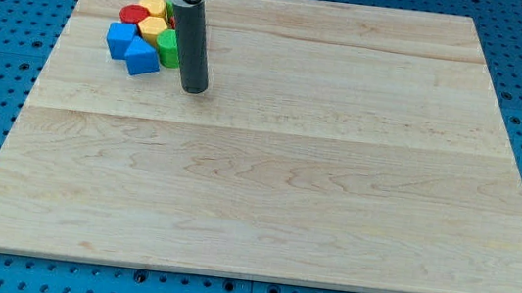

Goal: Move the blue triangle to the top center of the board

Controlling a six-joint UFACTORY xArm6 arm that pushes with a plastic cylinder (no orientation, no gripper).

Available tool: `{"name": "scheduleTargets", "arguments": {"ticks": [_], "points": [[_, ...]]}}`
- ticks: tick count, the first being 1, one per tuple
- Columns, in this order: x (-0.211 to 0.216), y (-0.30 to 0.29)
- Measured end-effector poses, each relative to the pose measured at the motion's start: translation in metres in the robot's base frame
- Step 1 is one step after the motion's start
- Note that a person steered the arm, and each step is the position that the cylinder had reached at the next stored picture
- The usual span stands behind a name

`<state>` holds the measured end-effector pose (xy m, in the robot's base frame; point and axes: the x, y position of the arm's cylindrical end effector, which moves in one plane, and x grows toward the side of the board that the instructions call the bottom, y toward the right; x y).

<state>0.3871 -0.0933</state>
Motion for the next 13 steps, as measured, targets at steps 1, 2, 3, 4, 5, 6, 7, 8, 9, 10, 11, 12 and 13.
{"name": "scheduleTargets", "arguments": {"ticks": [1, 2, 3, 4, 5, 6, 7, 8, 9, 10, 11, 12, 13], "points": [[0.0, -0.001], [0.0, 0.004], [0.014, 0.006], [0.016, -0.015], [0.017, -0.05], [0.017, -0.08], [0.017, -0.097], [0.013, -0.117], [-0.008, -0.125], [-0.018, -0.116], [-0.018, -0.077], [-0.018, -0.038], [-0.018, -0.001]]}}
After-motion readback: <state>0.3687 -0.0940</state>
